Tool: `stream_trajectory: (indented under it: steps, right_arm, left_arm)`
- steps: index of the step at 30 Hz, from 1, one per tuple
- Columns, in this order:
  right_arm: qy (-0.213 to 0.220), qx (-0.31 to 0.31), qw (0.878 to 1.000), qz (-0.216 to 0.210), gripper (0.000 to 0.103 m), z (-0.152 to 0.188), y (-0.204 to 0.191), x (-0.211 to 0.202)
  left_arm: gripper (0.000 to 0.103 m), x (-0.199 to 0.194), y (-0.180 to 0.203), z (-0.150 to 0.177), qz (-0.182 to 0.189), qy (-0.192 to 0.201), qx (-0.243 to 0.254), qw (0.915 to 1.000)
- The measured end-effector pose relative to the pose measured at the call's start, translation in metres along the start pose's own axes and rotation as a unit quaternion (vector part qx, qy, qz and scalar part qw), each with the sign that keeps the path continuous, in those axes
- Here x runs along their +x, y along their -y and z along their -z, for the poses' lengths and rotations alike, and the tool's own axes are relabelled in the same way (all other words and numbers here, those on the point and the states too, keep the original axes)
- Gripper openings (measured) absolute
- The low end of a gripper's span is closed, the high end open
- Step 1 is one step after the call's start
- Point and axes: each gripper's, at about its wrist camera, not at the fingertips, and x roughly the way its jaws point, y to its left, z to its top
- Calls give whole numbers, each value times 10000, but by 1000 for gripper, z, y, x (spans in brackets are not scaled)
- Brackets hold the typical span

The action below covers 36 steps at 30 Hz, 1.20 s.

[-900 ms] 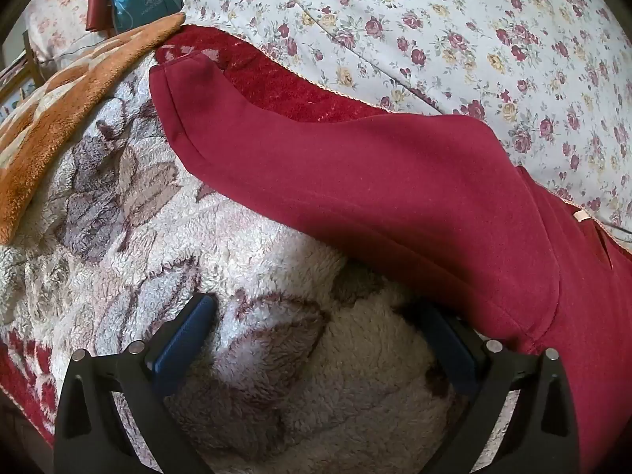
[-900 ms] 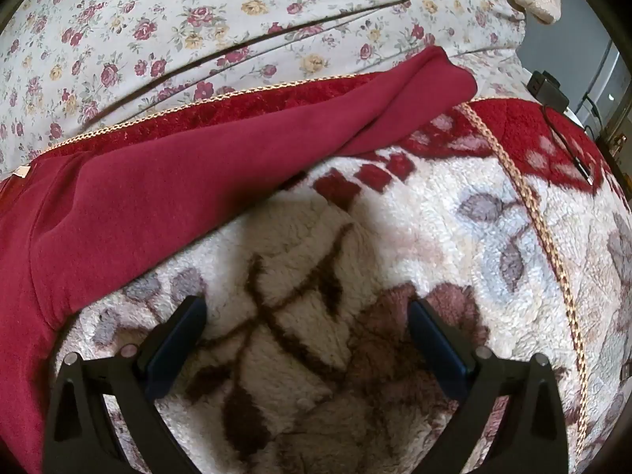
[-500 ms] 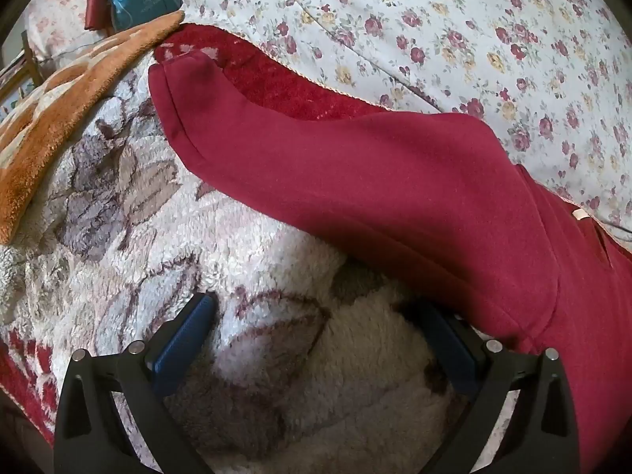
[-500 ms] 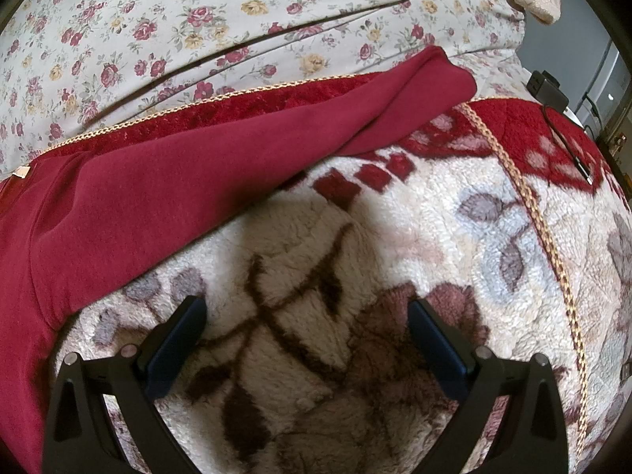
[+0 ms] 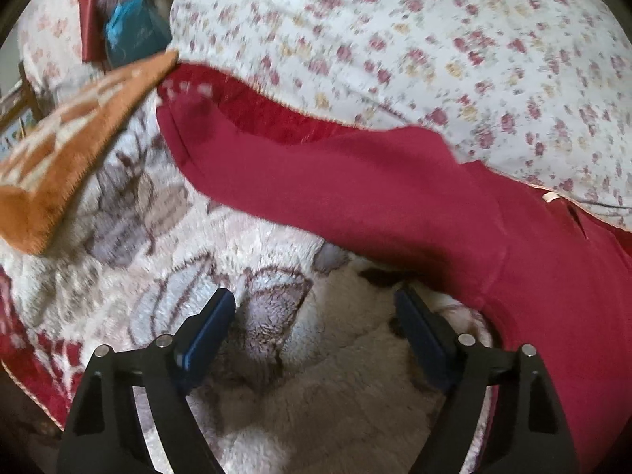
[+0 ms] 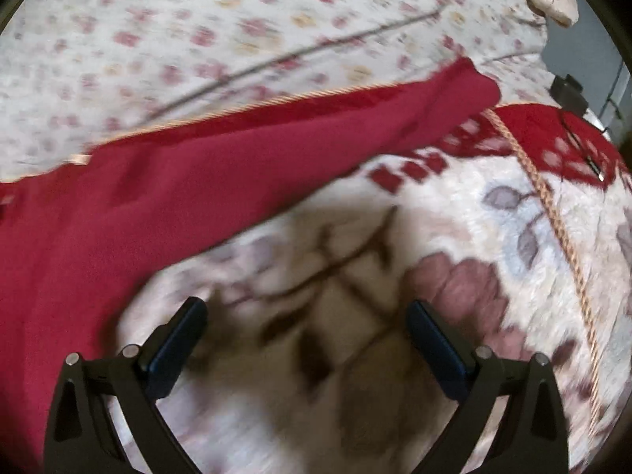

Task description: Fold small clothes

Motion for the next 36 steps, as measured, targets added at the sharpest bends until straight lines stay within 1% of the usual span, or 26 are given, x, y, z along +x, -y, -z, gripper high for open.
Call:
stream_trajectory:
  steps: [2, 3, 5, 8, 11, 14, 16, 18, 22, 24, 28, 32, 36]
  right_arm:
    - [123, 114, 9991, -389, 103, 10, -9, -22]
    - [187, 149, 9984, -503, 103, 14, -16, -35]
    - [400, 103, 9973, -603, 103, 22, -35, -64]
    - [477, 120, 9960, -743, 103, 28, -62, -95]
    - [474, 240, 9936, -997, 103, 33, -88, -120]
    - [654, 204, 9916, -1099, 103, 41, -113, -136]
    - [754, 113, 9924, -963, 103, 44, -134, -140]
    - [734, 29, 9941, -799, 103, 42, -147, -136]
    - [866, -271, 9952, -368, 103, 45, -173, -137]
    - [934, -416, 9945, -217, 103, 45, -183, -139]
    - [1048, -573, 9928, -59, 103, 44, -197, -143]
    - [1102, -622, 9919, 85, 103, 45, -199, -143]
    - [916, -455, 9947, -74, 103, 46, -192, -135]
  left_arm:
    - [65, -12, 4, -1, -10, 195, 123, 9997]
    - [65, -17, 7, -3, -2, 293, 182, 9994]
    - [65, -28, 10, -6, -8, 453, 266, 9986]
    - [65, -40, 16, -12, -2, 604, 408, 9973]
    - [65, -51, 22, -12, 172, 670, 530, 9962]
    - [65, -59, 24, -11, 388, 705, 539, 9953]
    - [65, -63, 27, -9, 489, 722, 528, 9948]
    - [65, -65, 30, -8, 579, 690, 546, 9944]
    - [65, -66, 34, -4, 642, 693, 607, 9937]
    - [65, -66, 35, -4, 690, 670, 597, 9936]
    - [65, -65, 34, -4, 804, 593, 504, 9937]
    - [65, -62, 35, -4, 772, 544, 525, 9941]
    - [65, -60, 36, -3, 773, 524, 550, 9941]
